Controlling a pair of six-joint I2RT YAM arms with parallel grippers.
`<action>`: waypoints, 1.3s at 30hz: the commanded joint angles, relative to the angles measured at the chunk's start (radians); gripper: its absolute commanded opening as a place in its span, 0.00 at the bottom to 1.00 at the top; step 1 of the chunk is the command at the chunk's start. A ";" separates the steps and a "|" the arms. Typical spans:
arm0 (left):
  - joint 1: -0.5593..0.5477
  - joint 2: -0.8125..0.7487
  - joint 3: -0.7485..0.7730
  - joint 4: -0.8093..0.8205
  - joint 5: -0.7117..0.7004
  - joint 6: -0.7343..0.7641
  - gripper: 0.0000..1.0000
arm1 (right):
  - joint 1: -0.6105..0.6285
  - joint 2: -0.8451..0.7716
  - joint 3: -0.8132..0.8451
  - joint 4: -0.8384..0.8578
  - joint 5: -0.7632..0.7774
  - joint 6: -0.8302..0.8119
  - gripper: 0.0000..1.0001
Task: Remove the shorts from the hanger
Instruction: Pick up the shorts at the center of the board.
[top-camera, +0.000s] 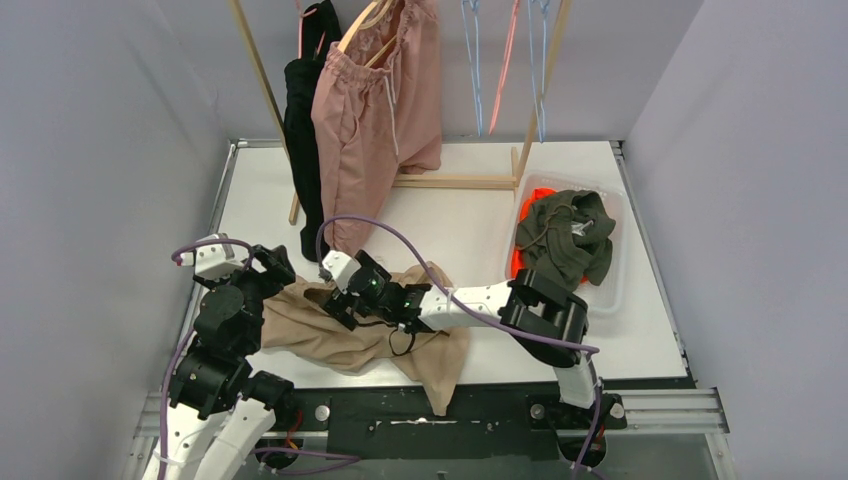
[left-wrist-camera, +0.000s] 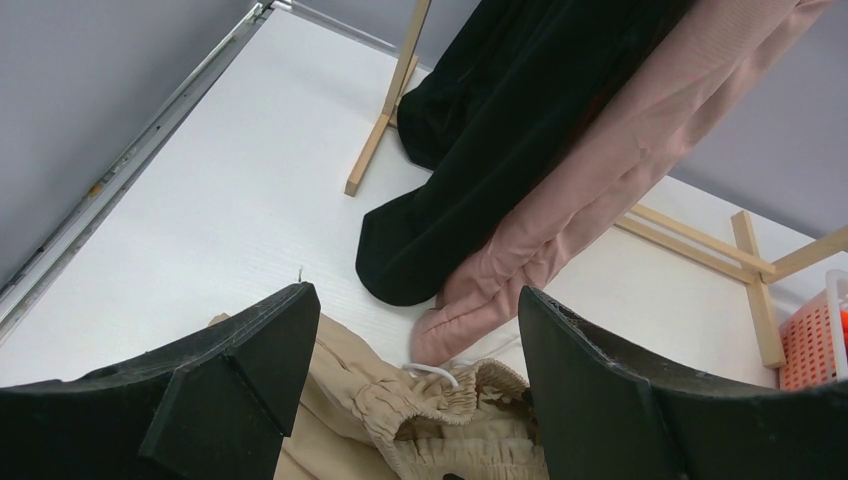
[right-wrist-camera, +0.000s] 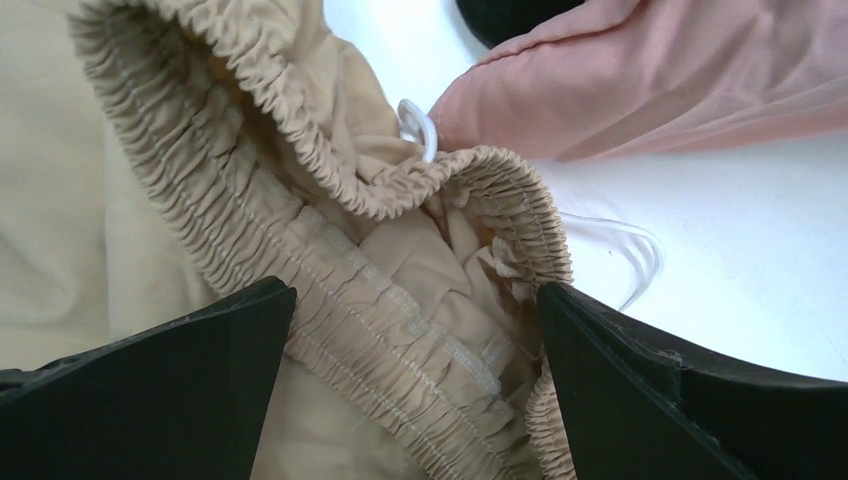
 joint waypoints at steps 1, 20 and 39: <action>0.007 0.003 0.006 0.057 0.008 0.019 0.73 | 0.001 -0.112 -0.057 0.149 -0.084 -0.018 0.98; 0.012 -0.004 0.036 0.014 -0.065 -0.009 0.73 | 0.006 0.030 0.030 0.202 -0.142 -0.004 0.98; 0.011 -0.006 0.027 0.031 -0.040 0.001 0.73 | -0.056 -0.136 -0.131 0.182 0.162 0.102 0.98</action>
